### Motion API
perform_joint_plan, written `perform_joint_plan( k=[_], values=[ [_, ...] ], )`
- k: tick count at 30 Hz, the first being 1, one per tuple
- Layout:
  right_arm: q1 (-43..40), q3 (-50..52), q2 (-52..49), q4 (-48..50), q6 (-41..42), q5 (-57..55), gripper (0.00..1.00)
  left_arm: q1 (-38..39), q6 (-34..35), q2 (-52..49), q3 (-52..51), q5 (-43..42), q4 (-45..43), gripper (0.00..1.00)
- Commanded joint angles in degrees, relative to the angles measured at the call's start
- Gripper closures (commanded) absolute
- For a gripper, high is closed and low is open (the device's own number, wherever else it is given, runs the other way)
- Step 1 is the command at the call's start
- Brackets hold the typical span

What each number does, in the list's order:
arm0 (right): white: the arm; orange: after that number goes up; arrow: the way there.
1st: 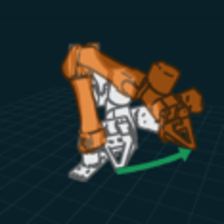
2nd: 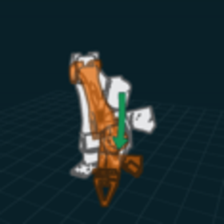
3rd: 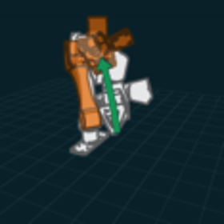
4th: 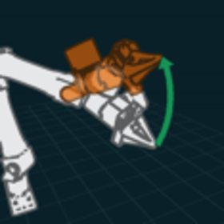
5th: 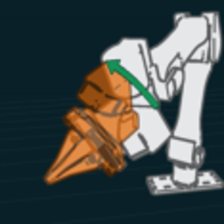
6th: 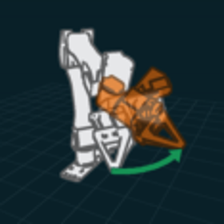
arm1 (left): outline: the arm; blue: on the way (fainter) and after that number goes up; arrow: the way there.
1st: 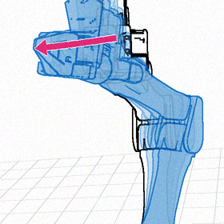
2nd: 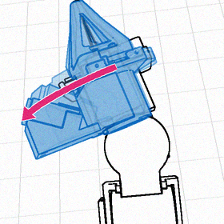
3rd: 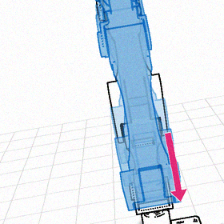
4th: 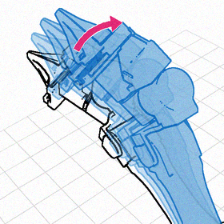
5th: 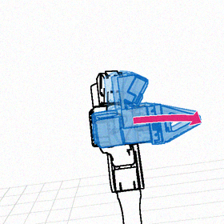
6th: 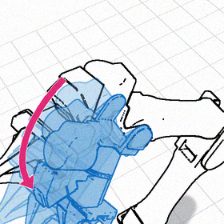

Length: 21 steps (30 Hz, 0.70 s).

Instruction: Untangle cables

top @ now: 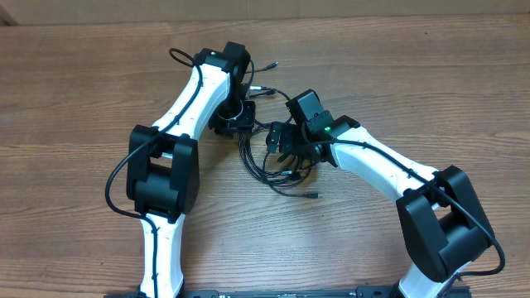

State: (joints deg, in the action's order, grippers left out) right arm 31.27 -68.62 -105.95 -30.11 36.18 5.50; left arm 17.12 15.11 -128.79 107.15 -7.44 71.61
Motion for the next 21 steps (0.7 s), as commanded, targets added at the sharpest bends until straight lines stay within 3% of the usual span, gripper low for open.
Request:
perform_joint_plan(
  k=[1,4,8,13,15,18,21],
  values=[
    [0.24,0.11,-0.48,0.0,-0.24,-0.9,0.0,-1.25,0.35,1.29,-0.31,3.43,-0.13,0.6],
    [0.24,0.11,-0.48,0.02,-0.24,-0.28,0.0,-2.01,0.35,1.29,-0.31,3.43,-0.13,0.59],
    [0.24,0.11,-0.48,0.04,-0.26,-0.28,0.0,-2.4,0.33,1.25,-0.79,3.43,-1.27,0.7],
    [0.24,0.11,-0.48,0.39,-0.26,-0.2,0.0,-2.23,0.11,1.03,-4.57,3.43,-5.2,0.71],
    [0.24,0.11,-0.48,0.94,-0.28,1.7,0.0,-2.16,0.11,0.85,-6.67,3.52,-6.49,0.76],
    [0.22,0.11,-0.48,2.8,-0.28,7.39,0.0,-2.21,0.22,0.85,-10.25,4.98,-9.11,0.94],
    [0.24,0.11,-0.48,5.84,-0.31,10.47,0.07,-2.49,0.66,0.85,-13.4,5.97,-11.63,0.96]
  ],
)
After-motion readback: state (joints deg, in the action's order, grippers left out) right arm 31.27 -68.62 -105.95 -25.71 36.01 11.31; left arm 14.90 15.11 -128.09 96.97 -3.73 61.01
